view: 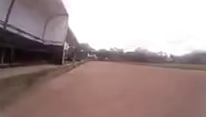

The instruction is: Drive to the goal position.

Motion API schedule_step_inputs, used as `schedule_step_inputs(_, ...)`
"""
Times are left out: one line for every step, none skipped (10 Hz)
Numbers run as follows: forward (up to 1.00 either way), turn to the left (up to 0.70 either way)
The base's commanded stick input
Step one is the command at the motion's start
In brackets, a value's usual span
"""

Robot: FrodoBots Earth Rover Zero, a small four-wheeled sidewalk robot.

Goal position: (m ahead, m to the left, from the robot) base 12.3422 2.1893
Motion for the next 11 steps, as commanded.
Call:
schedule_step_inputs(0.11, 0.00)
schedule_step_inputs(0.14, 0.00)
schedule_step_inputs(0.39, 0.01)
schedule_step_inputs(0.64, 0.01)
schedule_step_inputs(0.70, 0.01)
schedule_step_inputs(0.70, 0.01)
schedule_step_inputs(0.70, 0.01)
schedule_step_inputs(0.70, 0.01)
schedule_step_inputs(0.70, 0.01)
schedule_step_inputs(0.70, 0.01)
schedule_step_inputs(0.70, 0.01)
